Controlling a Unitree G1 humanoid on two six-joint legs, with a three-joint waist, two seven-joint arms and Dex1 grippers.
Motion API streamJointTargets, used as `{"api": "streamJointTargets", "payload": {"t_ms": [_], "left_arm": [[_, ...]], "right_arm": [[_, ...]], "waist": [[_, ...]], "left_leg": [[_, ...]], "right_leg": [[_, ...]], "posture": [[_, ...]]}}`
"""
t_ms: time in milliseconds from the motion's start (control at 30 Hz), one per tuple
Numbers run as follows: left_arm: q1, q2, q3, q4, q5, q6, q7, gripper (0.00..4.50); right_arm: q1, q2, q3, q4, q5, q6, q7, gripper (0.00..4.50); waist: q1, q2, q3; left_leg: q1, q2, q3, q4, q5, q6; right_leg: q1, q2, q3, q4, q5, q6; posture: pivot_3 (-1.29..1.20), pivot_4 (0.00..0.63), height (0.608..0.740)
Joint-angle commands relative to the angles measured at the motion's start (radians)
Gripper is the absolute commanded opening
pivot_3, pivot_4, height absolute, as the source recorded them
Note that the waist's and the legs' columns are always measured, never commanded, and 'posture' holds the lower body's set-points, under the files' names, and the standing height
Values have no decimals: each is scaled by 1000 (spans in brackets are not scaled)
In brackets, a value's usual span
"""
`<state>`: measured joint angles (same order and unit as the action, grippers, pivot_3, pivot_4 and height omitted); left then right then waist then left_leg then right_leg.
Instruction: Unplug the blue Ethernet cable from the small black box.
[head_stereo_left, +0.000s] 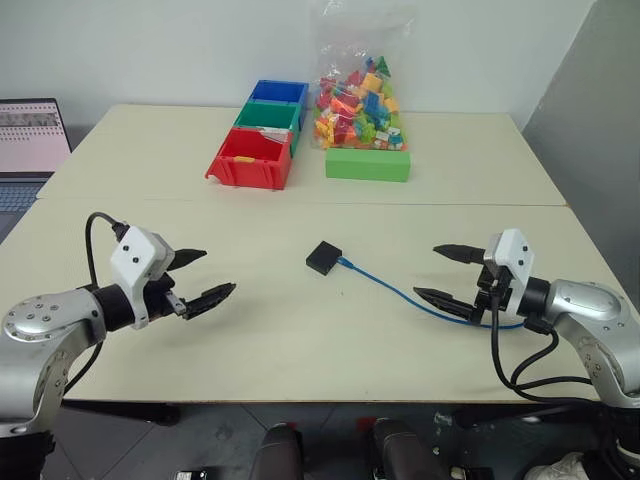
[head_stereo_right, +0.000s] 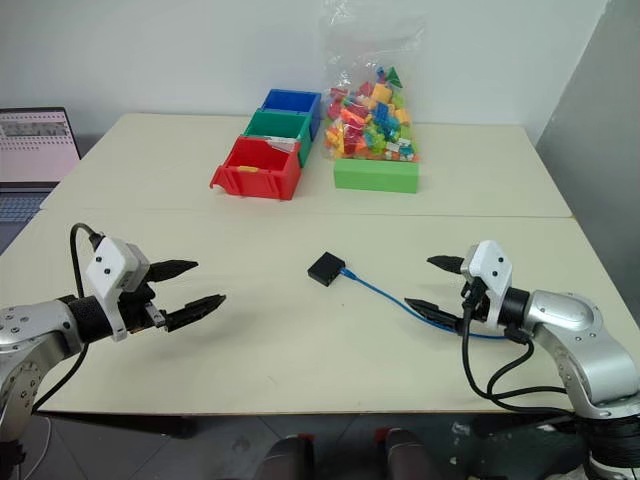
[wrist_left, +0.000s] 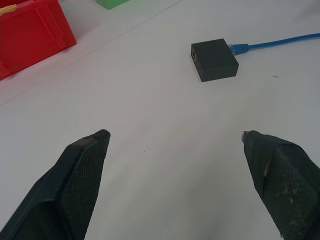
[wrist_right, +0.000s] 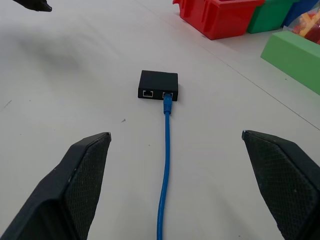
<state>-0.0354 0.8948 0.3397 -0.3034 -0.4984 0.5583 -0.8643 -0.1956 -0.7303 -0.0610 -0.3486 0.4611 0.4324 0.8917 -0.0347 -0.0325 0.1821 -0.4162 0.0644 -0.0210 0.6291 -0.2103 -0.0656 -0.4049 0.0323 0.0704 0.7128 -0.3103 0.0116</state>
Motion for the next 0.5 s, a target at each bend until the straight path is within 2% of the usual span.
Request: {"api": "streamJointTargets", "payload": {"t_ms": [33, 500], "left_arm": [[-14, 14, 15, -29, -32, 3, -31, 4500], [-3, 21, 5, -62, -29, 20, -62, 4500]], "right_arm": [[-8, -15, -31, -7, 1, -28, 15, 4461], [-44, 6, 28, -7, -23, 26, -19, 4461]], "waist": [[0, 0, 0], [0, 0, 0]], "left_leg": [[0, 0, 0, 0, 0, 0], [0, 0, 0, 0, 0, 0]], "right_leg": [[0, 0, 0, 0, 0, 0], [0, 0, 0, 0, 0, 0]], "posture": [[0, 150, 740], [0, 150, 740]]}}
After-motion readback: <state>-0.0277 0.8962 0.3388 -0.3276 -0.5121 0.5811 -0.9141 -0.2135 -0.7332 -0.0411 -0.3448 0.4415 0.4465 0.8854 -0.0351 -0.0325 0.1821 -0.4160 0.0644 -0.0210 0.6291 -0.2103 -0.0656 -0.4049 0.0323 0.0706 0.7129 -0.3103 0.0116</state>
